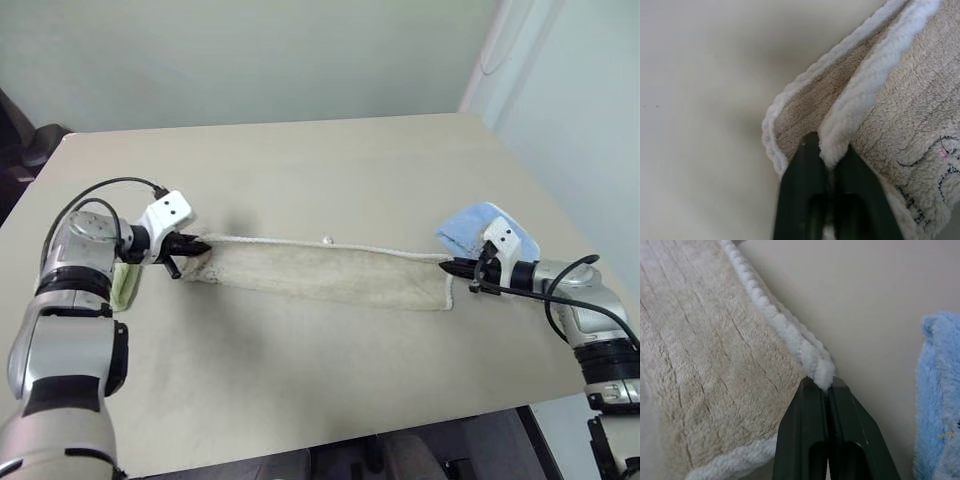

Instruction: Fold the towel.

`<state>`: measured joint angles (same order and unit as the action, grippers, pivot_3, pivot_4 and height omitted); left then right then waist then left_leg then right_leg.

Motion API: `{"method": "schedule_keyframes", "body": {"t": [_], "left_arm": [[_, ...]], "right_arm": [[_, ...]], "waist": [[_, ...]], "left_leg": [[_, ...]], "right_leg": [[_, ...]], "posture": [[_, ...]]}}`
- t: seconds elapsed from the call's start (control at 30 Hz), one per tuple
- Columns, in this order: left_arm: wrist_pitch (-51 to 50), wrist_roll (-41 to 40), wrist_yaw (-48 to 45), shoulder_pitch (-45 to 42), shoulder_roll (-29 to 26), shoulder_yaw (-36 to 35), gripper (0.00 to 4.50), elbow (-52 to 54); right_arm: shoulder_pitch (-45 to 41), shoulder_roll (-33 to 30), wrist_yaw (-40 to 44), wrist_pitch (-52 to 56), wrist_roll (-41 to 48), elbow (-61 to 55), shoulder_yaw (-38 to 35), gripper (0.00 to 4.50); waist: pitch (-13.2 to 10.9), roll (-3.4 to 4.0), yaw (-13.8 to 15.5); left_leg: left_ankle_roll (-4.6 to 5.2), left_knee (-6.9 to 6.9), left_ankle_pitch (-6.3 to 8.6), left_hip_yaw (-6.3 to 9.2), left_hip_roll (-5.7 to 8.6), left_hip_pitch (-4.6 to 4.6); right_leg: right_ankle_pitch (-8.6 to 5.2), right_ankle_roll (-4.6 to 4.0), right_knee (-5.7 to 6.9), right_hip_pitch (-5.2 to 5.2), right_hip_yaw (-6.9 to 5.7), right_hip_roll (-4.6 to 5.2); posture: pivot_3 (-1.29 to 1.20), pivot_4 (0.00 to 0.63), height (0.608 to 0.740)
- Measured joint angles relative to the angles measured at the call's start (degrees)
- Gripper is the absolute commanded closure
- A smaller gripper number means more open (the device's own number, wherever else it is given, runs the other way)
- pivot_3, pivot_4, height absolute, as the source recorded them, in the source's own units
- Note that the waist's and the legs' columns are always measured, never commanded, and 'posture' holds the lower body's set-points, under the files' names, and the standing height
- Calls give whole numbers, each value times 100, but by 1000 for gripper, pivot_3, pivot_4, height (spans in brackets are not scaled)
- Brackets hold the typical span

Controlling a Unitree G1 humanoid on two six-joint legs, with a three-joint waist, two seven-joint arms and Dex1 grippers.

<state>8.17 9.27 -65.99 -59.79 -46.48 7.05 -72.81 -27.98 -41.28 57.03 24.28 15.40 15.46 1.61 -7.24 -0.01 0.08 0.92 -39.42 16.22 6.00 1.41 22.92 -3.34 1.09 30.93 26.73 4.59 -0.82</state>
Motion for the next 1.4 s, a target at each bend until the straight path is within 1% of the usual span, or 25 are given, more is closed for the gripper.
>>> {"method": "schedule_keyframes", "body": {"t": [0.07,0.1,0.27,0.3,0.33,0.37,0.53,0.67,0.77,0.9,0.97,1.07,1.13,1.2,1.27,1.3,1.4], "left_arm": [[-16,0,-19,-1,4,0,2288,-8],[-25,0,-18,-1,5,0,1962,-13],[-51,-3,53,-1,6,-22,96,-17],[-55,-7,76,-1,6,-34,0,-18],[-62,-16,113,-1,6,-57,0,-19],[-69,-25,133,-2,6,-86,0,-22],[-182,-145,280,-98,-45,-397,0,-91],[-198,-295,419,-161,-268,-663,0,-115],[-268,-392,381,-231,-400,-859,0,-136],[-287,-400,418,-235,-437,-880,0,-138],[-308,-437,662,-237,-451,-989,0,-142],[-431,-661,1298,-316,-475,-1345,0,-172],[-530,-835,1480,-403,-477,-1560,0,-176],[-757,-1186,1090,-471,-446,-1841,0,-156],[-1067,-1563,209,-451,-357,-2038,0,13],[-1150,-1673,-66,-421,-320,-2062,0,98],[-1595,-2040,-1009,-8,-261,-2089,0,788]], "right_arm": [[-2,4,19,-21,-18,9,2,3789],[-4,4,34,-21,-36,19,1,3511],[-4,4,66,-21,-82,57,0,1715],[-4,4,66,-24,-87,57,-5,1403],[-4,4,66,-41,-88,57,-23,994],[-4,3,66,-63,-86,57,-44,692],[53,-110,171,-82,48,-98,-255,692],[238,-378,237,89,283,-389,-619,692],[405,-418,247,309,484,-584,-835,692],[638,-417,219,511,640,-930,-952,692],[741,-395,161,710,807,-1158,-1027,692],[894,-264,-42,1228,1197,-1707,-1226,692],[953,-170,-200,1576,1452,-2019,-1278,692],[1028,39,-488,2100,1874,-2406,-1459,692],[1115,364,-976,2876,2484,-2895,-1704,692],[1135,467,-1144,3116,2681,-3023,-1745,692],[1321,892,-1940,4062,3437,-3401,-2119,692]], "waist": [[0,0,0],[0,0,0],[0,0,-2],[0,0,-2],[0,0,-2],[0,0,-2],[0,0,3],[0,0,0],[0,0,0],[-1,2,5],[-1,2,1],[-1,2,-5],[-1,2,-4],[-1,2,0],[-1,2,27],[-1,2,32],[-1,2,29]], "left_leg": [[0,0,0,0,0,0],[0,0,0,0,0,0],[0,0,0,0,0,0],[0,0,0,0,0,0],[0,0,0,-1,0,0],[0,0,0,-1,0,0],[0,0,0,-1,0,1],[-1,1,0,-2,0,0],[-2,1,-1,-4,0,0],[-4,1,-2,-3,-1,0],[-4,1,-2,-5,-1,0],[-4,2,-2,-8,0,0],[-5,1,-2,-10,0,0],[-5,1,-2,-10,1,-1],[-5,1,-2,-7,2,0],[-4,-1,-2,-7,2,1],[0,-4,1,-9,3,1]], "right_leg": [[0,0,0,0,0,0],[0,0,0,0,0,0],[0,0,0,0,0,0],[0,0,0,0,0,0],[0,0,0,0,0,0],[0,0,0,0,0,0],[0,0,0,0,0,0],[-2,1,-1,0,0,-1],[-6,8,-1,-1,0,-1],[-17,25,0,0,0,-2],[-17,26,-1,0,0,-2],[-18,27,-1,0,0,-5],[-18,27,-1,0,0,-5],[-18,27,0,-1,0,-5],[-19,27,0,-1,0,-6],[-19,27,0,-1,0,-5],[-20,29,-1,-2,1,-3]], "posture": [[0,150,740],[0,150,740],[0,150,740],[0,150,740],[0,150,740],[0,150,740],[0,150,740],[0,150,740],[0,150,740],[0,150,740],[0,150,740],[0,150,740],[0,150,740],[0,150,740],[0,150,740],[0,150,740],[0,150,740]]}}
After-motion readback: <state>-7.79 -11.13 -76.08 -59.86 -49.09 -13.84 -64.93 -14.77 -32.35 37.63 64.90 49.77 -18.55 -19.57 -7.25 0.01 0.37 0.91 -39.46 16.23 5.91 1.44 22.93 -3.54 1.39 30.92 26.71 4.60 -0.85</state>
